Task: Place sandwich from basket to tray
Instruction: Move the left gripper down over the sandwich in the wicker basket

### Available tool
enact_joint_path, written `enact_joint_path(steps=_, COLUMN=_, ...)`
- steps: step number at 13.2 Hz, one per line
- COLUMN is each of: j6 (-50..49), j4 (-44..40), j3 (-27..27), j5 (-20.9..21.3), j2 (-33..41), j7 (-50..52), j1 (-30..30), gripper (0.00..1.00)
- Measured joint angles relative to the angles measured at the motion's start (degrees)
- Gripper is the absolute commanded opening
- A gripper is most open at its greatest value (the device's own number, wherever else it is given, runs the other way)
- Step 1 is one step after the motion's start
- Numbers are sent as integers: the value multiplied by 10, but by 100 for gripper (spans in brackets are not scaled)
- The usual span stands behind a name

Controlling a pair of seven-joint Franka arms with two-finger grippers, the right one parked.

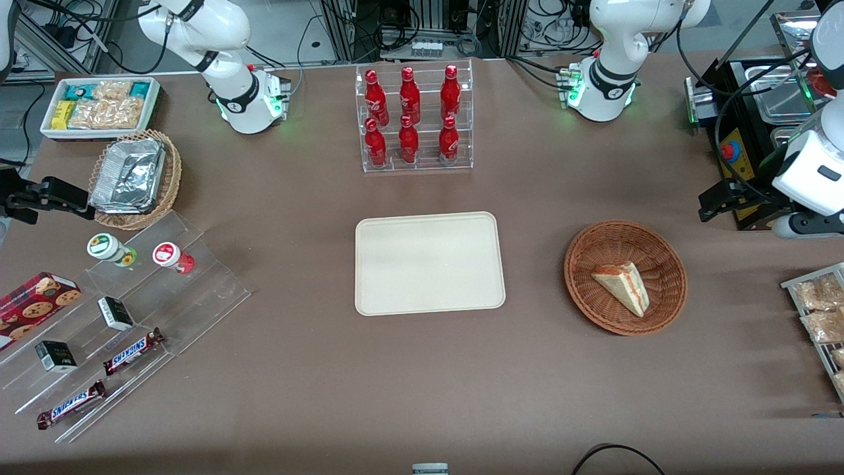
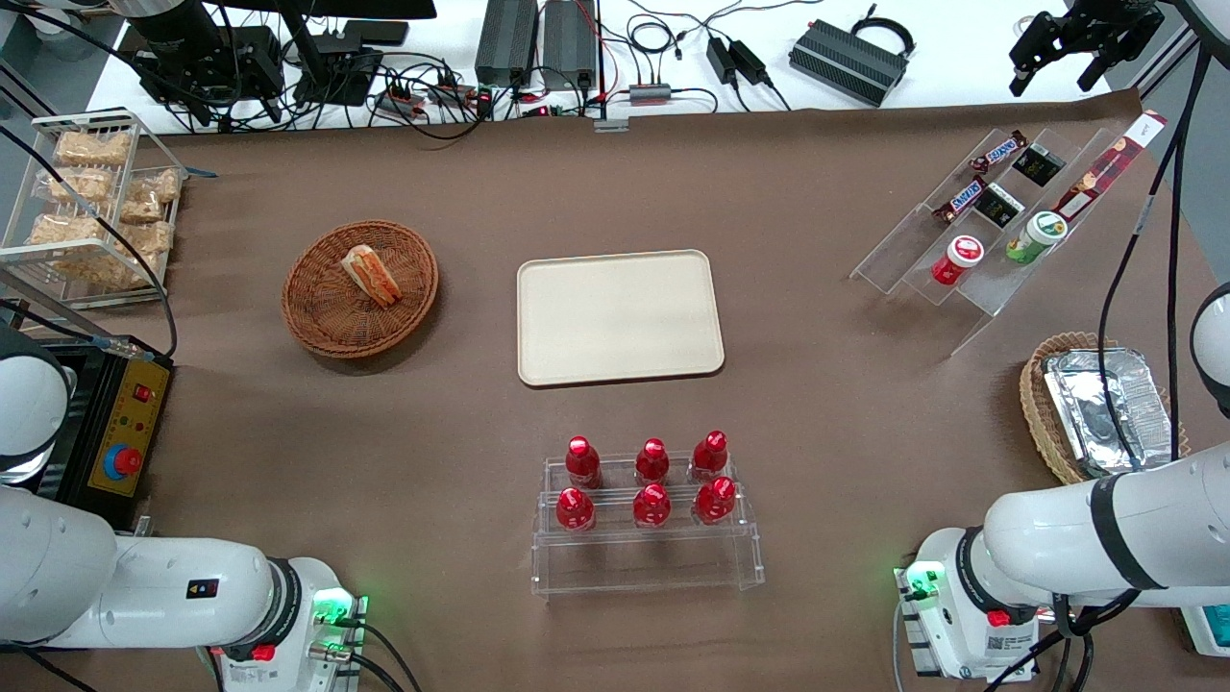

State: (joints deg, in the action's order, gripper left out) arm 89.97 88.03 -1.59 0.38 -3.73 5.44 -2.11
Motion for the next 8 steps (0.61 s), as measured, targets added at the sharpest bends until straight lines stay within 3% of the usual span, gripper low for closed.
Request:
enact_joint_path(steps=5, j6=-10, j4=4, j3=0, j5=3, j2=-6, j7=-4, j1=0, gripper=100)
enact_joint_path(steps=8, j6=53, j4=54, j3=1, j5=7, j2=-11, j7=-5, j1=0, gripper=100)
